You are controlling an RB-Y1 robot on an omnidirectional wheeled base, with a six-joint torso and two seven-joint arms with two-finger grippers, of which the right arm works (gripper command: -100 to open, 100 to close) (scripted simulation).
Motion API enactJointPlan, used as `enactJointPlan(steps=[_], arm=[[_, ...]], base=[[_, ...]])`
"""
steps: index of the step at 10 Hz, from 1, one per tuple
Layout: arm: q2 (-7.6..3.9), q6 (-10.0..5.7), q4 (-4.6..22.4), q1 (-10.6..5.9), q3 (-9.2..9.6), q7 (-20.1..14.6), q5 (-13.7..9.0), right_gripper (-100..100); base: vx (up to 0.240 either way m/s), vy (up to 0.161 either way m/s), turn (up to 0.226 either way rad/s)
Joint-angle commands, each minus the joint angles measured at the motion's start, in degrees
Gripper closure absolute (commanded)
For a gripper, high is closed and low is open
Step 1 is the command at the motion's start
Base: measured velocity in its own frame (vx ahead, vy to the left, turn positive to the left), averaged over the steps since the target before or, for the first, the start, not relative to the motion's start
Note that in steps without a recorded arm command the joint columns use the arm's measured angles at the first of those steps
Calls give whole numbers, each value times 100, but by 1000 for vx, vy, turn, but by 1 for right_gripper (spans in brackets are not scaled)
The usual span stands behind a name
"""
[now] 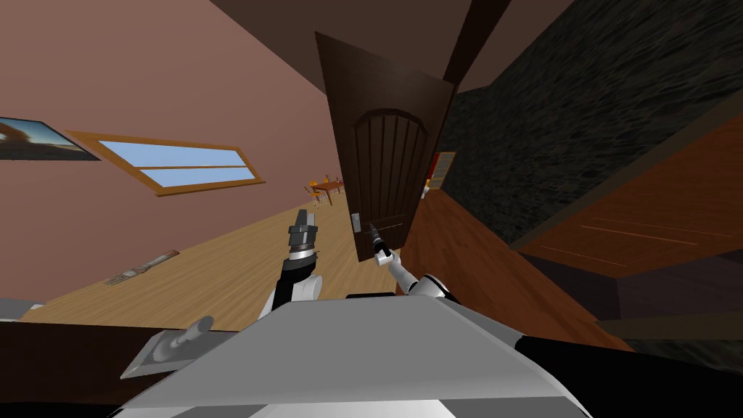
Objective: Push the door open
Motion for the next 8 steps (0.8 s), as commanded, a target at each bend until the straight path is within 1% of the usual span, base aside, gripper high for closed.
enactJointPlan(steps=[1, 3, 5, 6, 7, 8], arm=[[17, -7, 19, -16, 0, 2, -13, -100], [41, -10, 41, -38, -3, 8, -27, -100], [69, -13, 69, -66, -5, 16, -45, -100], [62, -1, 44, -51, -5, 19, -41, -100], [-93, -10, 56, -56, -17, 22, -44, -100], [-192, -16, 64, -60, -29, 26, -46, -100]], base=[[-91, 121, -16], [-117, 112, -30], [-113, 139, 51], [-61, 60, -3], [74, 65, 26], [183, 58, 19]])
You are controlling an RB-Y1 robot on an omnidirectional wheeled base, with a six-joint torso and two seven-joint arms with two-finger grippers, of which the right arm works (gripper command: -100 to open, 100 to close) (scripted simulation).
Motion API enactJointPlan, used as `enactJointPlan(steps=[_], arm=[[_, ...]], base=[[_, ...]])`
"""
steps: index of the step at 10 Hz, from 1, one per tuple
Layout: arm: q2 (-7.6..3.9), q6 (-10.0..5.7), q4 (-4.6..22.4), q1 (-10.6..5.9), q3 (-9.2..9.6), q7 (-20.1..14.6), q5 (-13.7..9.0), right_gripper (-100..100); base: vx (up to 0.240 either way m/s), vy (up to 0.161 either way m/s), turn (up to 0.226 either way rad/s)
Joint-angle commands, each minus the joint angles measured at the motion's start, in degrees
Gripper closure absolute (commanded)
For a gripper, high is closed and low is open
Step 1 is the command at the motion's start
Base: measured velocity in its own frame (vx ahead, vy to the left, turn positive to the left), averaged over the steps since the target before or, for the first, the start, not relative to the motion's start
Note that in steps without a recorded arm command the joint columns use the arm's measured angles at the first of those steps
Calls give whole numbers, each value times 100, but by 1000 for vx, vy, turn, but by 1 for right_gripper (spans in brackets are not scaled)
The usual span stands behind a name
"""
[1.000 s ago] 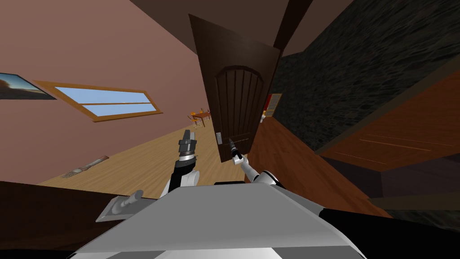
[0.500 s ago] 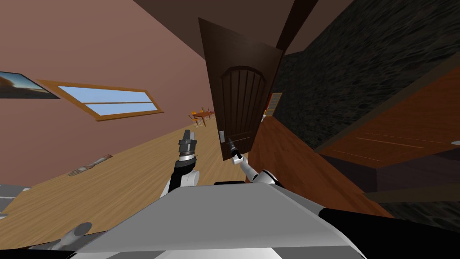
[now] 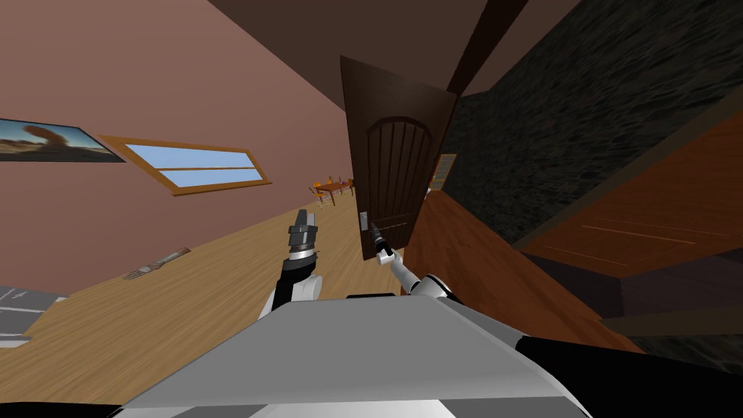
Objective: Push the door open
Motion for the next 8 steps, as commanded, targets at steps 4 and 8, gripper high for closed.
enactJointPlan(steps=[4, 8], arm=[[-155, -104, 200, -104, -50, -5, -13, -100], [150, -127, 232, -122, -98, 9, -22, -100]], base=[[206, 74, 22], [239, 96, 26]])
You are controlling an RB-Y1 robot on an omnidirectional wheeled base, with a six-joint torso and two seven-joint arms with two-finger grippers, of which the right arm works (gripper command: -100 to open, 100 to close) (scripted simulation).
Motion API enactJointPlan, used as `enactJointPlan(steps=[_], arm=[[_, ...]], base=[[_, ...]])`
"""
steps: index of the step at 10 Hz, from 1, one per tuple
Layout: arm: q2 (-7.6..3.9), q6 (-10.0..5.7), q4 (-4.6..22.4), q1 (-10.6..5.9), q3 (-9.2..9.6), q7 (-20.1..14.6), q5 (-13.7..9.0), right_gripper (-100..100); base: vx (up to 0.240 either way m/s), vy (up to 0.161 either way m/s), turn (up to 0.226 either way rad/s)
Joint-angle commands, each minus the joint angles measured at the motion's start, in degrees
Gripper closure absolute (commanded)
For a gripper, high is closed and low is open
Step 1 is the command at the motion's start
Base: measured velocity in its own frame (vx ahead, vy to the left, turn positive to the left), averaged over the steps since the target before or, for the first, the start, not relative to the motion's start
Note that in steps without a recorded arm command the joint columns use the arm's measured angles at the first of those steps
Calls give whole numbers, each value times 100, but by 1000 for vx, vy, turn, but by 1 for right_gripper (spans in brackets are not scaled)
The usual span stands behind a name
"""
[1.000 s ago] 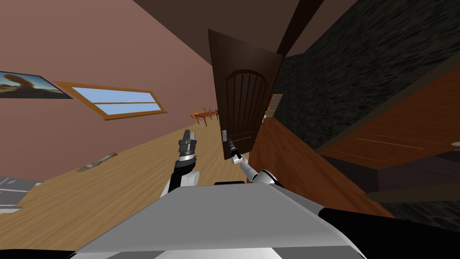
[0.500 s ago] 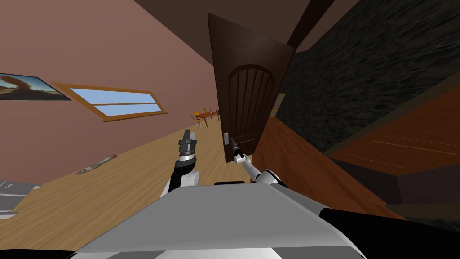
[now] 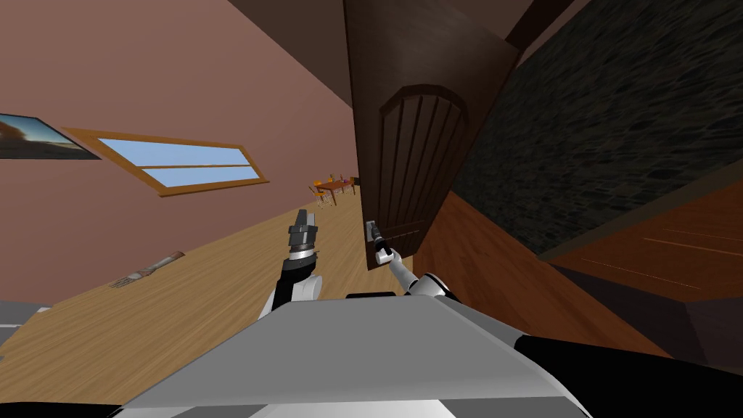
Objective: Push the door open
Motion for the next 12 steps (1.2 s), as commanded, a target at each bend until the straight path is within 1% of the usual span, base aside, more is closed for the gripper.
enactJointPlan(steps=[1, 2, 7, 8, 9, 10, 11, 12], arm=[[0, 0, 0, 0, 0, 0, 0, -100], [0, 0, 0, 0, 0, 0, 0, 100], [0, 0, 0, 0, 0, 0, 0, 100], [-148, 3, 24, 16, -90, 35, -36, 100], [-181, 0, 27, 16, -118, 44, -46, 100], [-245, -6, 32, 15, -180, 63, -71, 100], [-245, -6, 32, 15, -180, 63, -71, 100], [-322, -18, 41, 13, -286, 97, -113, 100]], base=[[82, 26, 4], [0, 0, 0], [-18, -6, 2], [91, 107, -27], [96, 160, -85], [109, 159, -100], [102, 107, -37], [161, 123, -54]])
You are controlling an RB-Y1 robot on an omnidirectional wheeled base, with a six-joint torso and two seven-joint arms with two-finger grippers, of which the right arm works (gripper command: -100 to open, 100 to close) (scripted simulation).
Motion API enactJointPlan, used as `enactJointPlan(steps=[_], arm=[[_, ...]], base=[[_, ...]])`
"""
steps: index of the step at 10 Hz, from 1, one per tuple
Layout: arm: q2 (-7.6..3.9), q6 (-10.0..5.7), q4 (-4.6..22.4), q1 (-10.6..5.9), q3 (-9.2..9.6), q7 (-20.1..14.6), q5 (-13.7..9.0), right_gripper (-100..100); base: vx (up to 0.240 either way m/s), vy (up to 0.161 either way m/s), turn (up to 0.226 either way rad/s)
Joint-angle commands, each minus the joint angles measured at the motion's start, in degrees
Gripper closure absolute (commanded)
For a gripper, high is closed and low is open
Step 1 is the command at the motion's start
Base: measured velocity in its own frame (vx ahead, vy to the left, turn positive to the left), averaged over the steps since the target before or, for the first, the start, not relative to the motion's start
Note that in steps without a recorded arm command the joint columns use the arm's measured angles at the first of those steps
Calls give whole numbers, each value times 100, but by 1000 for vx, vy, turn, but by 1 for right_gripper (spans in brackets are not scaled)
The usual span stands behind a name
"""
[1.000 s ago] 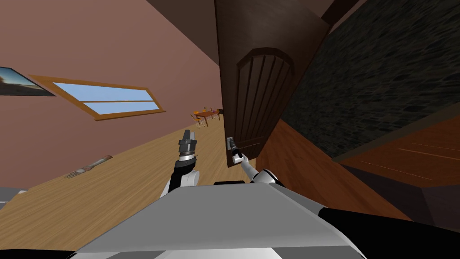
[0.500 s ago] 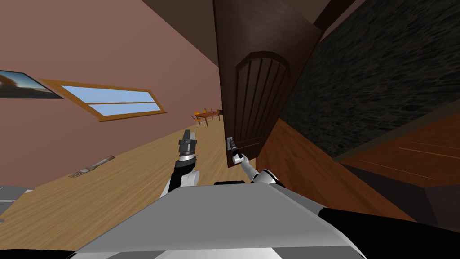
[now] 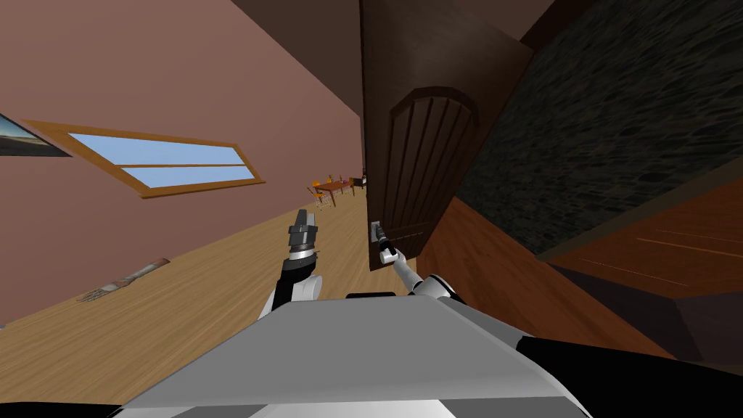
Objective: Push the door open
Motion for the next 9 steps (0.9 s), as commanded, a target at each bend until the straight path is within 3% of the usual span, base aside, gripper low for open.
enactJointPlan(steps=[1, 5, 8, 9], arm=[[-78, -97, 139, -119, -149, 30, -49, 100], [-111, -125, 161, -122, -408, 111, -152, 100], [-22, -144, 175, -125, -580, 164, -220, 100], [-37, -184, 307, -159, -535, 138, -203, 100]], base=[[165, 168, -77], [118, 170, -95], [133, 162, -103], [65, 54, -39]])
